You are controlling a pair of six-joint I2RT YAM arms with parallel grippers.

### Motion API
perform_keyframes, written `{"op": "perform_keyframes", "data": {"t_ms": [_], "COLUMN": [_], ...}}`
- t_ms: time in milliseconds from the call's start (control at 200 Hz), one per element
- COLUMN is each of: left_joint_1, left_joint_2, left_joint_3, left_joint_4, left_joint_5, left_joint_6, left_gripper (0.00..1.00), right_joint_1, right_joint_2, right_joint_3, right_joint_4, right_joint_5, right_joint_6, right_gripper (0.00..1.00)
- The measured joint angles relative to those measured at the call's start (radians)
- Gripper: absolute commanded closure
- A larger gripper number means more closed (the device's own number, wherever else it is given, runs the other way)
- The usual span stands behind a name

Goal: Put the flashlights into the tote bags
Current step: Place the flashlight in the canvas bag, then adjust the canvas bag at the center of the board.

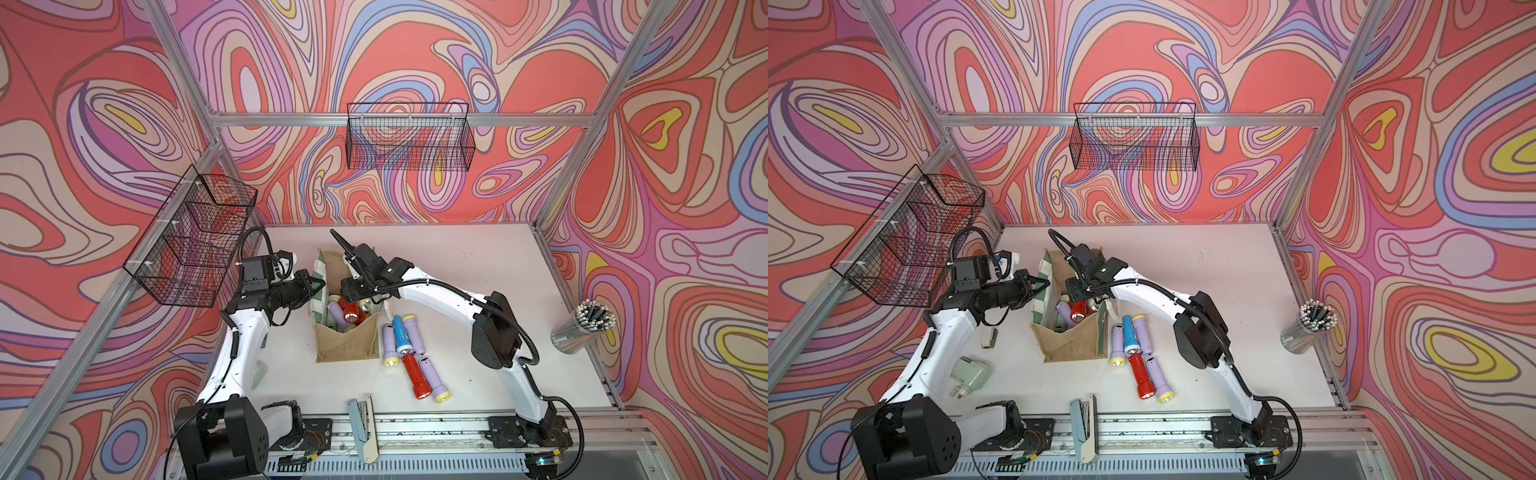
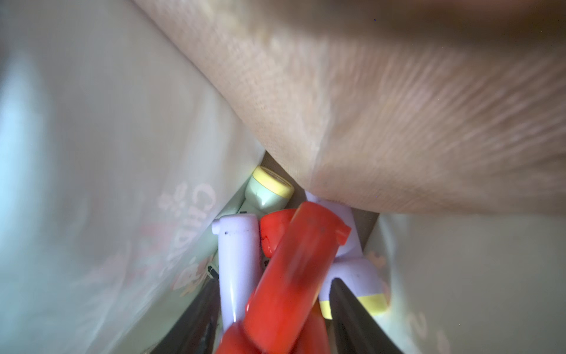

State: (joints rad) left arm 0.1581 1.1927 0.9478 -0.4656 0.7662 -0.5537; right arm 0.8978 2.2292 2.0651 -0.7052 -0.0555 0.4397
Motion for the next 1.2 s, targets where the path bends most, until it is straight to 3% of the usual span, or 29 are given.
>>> {"op": "perform_keyframes", "data": {"t_ms": [190,631,936,1067,1197], "left_joint_1": [0.001,0.001,0.001,0.001,0.001], "left_joint_2": [-0.002,-0.002,-0.002,-0.002,-0.006], "left_joint_3": [0.000,0.000,0.000,0.000,0.000], "left_joint_4": [0.003,0.005,0.005,0.005,0.005], "left_joint_5": [0.000,0.000,0.000,0.000,-0.003], "left_joint_6": [0.000,0.000,0.000,0.001,0.003], "left_gripper": [1.00,1.00,1.00,1.00,1.00], "right_joint_1": [-0.001,-0.002,-0.012,-0.019,-0.029], "right_joint_2": [-0.058,-0.316,-0.296,-0.220,-0.150], "right_joint_3": [0.005,-0.056,-0.061,-0.034,-0.018], "right_joint_4": [-0.020,-0.023,-0.123,-0.177,-0.205], "right_joint_5": [0.066,0.350,0.404,0.386,0.319], "right_joint_6": [-0.050,-0.140,-0.106,-0.075,-0.047], "right_gripper": [0.37,0.31,0.31,0.39,0.61]}}
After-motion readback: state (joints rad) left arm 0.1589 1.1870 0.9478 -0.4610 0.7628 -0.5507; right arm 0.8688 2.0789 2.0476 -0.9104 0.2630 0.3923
